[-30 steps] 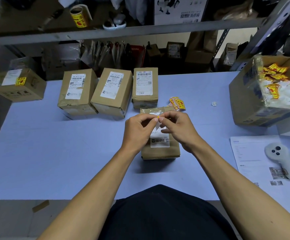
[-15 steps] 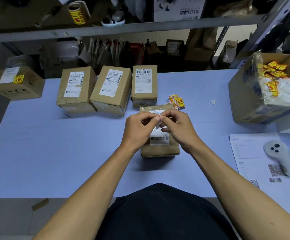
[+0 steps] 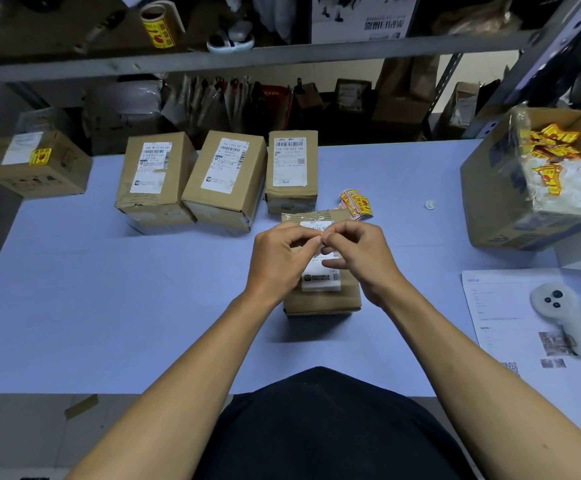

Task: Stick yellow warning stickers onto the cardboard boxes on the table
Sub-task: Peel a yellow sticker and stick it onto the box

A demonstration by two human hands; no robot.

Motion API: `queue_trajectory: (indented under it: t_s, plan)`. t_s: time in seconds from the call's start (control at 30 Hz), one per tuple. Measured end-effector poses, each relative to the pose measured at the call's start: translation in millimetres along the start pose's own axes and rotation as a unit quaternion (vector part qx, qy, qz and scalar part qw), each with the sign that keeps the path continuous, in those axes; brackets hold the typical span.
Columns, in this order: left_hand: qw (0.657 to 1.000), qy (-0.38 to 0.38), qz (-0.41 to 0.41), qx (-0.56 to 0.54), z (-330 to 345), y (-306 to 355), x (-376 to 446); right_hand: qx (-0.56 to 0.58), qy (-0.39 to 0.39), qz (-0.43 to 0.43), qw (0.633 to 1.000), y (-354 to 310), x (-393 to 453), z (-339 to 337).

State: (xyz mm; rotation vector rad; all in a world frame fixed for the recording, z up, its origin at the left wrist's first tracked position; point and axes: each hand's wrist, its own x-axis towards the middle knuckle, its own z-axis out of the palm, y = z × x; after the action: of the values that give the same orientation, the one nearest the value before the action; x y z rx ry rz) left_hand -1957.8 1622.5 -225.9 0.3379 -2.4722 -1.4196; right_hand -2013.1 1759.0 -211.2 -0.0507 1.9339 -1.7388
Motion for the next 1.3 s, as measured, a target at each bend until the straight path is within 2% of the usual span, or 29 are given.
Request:
queue_trajectory:
  t_s: [0.17, 0.57, 0.83, 0.93, 1.0, 1.17, 1.3]
  plan:
    - [1.0, 0.0, -0.004, -0.005, 2.2, -1.8, 0.6, 0.006, -0.003, 0.002, 1.0, 1.8, 1.1, -1.4]
    - [0.993, -0.042, -0.073, -0.081, -5.4, -0.2, 4.5, -0.045, -0.034, -0.046, 0.997, 5.4, 3.5, -3.1]
    - [0.999, -0.033, 0.003, 0.028, -3.7, -0.9, 7.1, -0.146, 0.001, -0.12, 0.982, 11.8, 6.0, -2.1]
    - [0.998, -0.025, 0.02, 0.056, -1.2, -2.3, 7.9, -0.151, 0.015, -0.112, 0.982, 13.4, 7.0, 0.7]
    - [0.999, -0.028, -0.009, 0.04, 0.7, -0.6, 7.2, -0.139, 0.022, -0.095, 0.985, 14.2, 7.7, 1.3]
    - [0.986, -0.042, -0.152, -0.062, 10.4, -2.5, 7.6, -0.134, 0.022, -0.059, 0.989, 17.1, 11.9, -2.3]
    - [0.936, 0.008, -0.288, -0.201, 21.5, -2.5, 10.8, -0.05, 0.044, 0.031, 0.997, 21.5, 15.5, -6.6]
